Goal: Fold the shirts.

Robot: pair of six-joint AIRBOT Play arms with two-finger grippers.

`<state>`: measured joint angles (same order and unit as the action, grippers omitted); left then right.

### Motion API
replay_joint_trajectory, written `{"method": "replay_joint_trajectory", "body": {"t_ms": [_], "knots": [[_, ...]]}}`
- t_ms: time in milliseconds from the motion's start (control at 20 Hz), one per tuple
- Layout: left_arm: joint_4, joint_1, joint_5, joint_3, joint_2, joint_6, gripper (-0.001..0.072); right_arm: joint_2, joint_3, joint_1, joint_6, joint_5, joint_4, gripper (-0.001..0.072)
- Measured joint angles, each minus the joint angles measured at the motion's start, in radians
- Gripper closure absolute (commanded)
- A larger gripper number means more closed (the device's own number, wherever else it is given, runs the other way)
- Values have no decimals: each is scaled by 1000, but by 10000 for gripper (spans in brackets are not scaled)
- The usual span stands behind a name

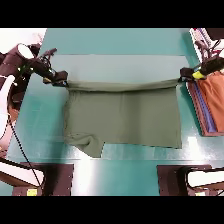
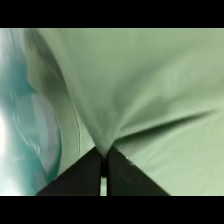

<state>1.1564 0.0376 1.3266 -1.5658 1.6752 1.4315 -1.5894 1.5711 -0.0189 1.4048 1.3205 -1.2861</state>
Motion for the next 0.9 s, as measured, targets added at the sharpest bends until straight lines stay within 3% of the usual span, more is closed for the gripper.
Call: {"method": "replay_joint_trajectory", "body": {"t_ms": [50, 100, 150, 200, 550, 900], "knots": [[2, -6, 0, 27, 0, 0, 677, 17, -47, -3, 0, -17, -5, 681], [3, -9, 1, 48, 0, 0, 648, 30, -83, -5, 0, -30, -7, 485], [5, -11, 0, 65, 0, 0, 375, 39, -112, -6, 0, -38, -10, 278], [6, -12, 3, 77, 0, 2, 252, 47, -135, -6, 0, -42, -11, 272], [109, -15, 65, 168, -141, 7, 251, 120, -163, 48, 0, 50, 42, 273], [150, -17, 74, 644, -564, 74, 250, 291, -164, 85, 0, 119, 59, 272]]}}
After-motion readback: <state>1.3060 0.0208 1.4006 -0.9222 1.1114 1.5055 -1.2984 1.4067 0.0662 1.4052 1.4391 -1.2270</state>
